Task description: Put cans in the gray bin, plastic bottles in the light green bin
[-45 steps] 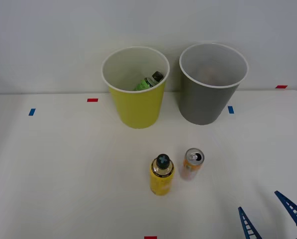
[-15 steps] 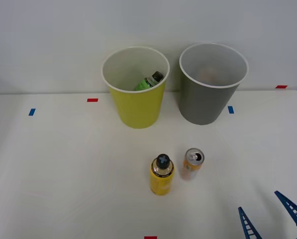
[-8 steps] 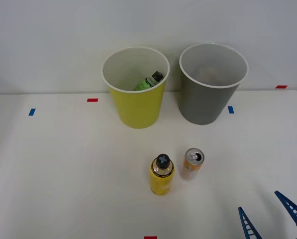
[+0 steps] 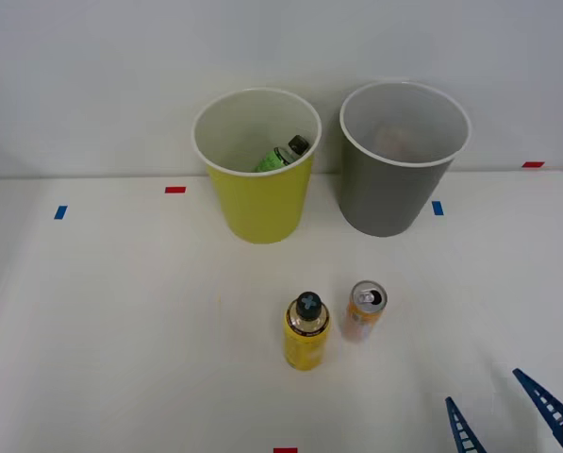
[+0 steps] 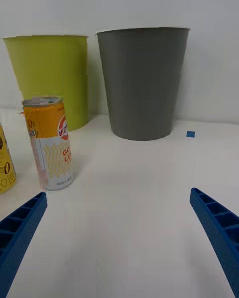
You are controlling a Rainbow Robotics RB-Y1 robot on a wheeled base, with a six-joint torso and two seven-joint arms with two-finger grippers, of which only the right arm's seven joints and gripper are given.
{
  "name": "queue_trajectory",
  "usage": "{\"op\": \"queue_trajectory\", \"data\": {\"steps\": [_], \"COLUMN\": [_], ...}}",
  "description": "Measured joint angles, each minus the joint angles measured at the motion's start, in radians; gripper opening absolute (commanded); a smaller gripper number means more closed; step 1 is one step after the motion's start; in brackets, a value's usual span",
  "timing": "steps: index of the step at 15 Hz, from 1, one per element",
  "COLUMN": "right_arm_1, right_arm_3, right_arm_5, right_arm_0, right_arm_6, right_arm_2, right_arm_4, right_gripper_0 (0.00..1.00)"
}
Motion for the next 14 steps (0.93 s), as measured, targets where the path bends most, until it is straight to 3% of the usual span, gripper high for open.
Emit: {"op": "queue_trajectory", "data": {"steps": [2, 7, 11, 14], "right_arm_1": [-0.018, -0.053, -0.097, -0.108], "right_arm_3": [-0.007, -0.032, -0.033, -0.033], "right_arm_5": [0.002, 0.007, 0.081, 0.146], "right_arm_0": [-0.001, -0.031, -0.057, -0.119], "right_arm_6": [0.019, 0.079, 0.302, 0.352], "right_arm_2": [0.039, 0.088, 0.238, 0.277], "right_arm_4": [-0.050, -0.061, -0.235, -0.274], "right_gripper_0": [1.00, 1.00, 1.00, 1.00]}}
